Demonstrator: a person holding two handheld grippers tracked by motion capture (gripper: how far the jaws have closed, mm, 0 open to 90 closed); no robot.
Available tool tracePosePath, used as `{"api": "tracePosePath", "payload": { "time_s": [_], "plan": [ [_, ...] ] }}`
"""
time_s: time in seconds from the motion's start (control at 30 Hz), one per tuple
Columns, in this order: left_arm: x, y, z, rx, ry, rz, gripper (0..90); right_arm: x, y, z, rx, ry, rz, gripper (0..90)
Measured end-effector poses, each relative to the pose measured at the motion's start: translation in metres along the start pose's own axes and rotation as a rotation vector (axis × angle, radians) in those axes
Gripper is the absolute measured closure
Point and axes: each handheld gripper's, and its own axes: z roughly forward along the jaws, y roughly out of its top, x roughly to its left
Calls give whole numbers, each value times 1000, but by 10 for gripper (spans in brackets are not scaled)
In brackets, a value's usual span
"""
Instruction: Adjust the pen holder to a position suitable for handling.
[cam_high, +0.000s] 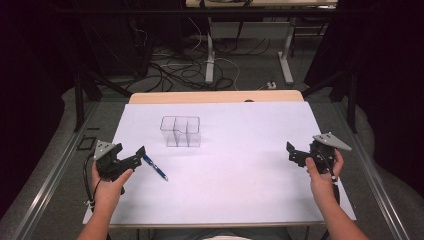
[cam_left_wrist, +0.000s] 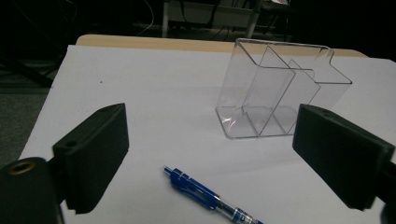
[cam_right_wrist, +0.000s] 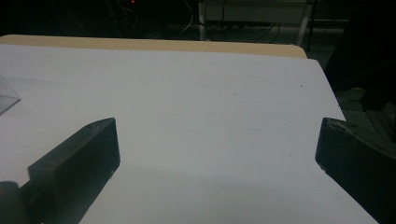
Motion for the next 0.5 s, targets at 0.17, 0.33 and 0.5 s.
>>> {"api": "tracePosePath", "payload": {
  "time_s": [0.17, 0.33, 0.5],
  "plan": [
    [0, 2, 1, 6, -12, -19, 157, 0, -1, -2, 6, 6, -17, 0],
    [0, 6, 8, 5, -7, -11, 184, -1, -2, -1, 22, 4, -12, 0],
    [-1, 8, 13, 11, 21, 10, 270, -1, -3, 2, 17, 6, -5, 0]
  ]
}}
